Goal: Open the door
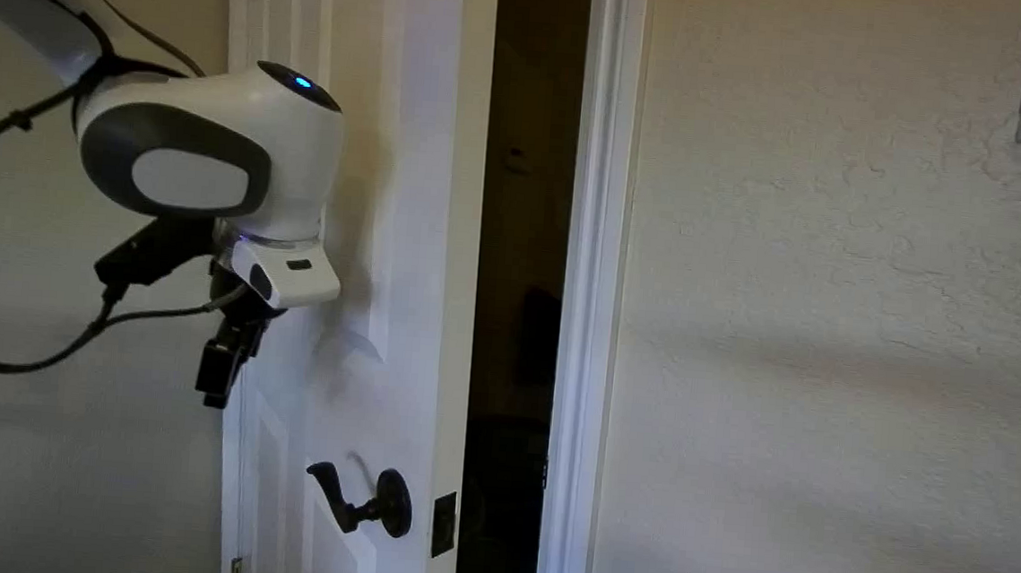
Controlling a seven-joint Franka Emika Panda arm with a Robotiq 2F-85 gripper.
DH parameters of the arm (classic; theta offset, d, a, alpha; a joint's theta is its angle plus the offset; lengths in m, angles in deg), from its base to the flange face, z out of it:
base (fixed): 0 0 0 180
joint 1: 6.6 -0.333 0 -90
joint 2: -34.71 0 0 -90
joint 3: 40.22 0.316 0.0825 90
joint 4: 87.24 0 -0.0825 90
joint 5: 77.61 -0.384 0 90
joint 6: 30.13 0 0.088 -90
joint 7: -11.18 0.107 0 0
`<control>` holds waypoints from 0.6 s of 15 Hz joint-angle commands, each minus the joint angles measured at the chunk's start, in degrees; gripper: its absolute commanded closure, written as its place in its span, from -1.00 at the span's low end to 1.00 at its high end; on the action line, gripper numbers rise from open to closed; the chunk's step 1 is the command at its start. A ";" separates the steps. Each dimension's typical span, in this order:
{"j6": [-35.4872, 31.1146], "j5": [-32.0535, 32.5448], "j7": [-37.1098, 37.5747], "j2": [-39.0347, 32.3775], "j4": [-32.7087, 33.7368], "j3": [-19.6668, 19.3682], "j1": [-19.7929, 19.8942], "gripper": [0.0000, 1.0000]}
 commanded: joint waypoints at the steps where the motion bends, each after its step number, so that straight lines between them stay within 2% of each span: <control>1: 12.68 -5.26 -7.42 3.50 0.74 -0.52 0.69 -1.00; 3: 17.68 -4.81 -8.22 4.94 0.73 -2.24 0.28 -1.00; 5: 19.95 -2.96 -7.22 6.47 -0.13 -4.18 -0.20 -1.00; 7: 20.59 -1.66 -6.14 7.48 -0.92 -5.87 -0.42 -1.00; 9: 18.44 0.04 -3.84 8.61 -2.51 -7.74 -0.73 -1.00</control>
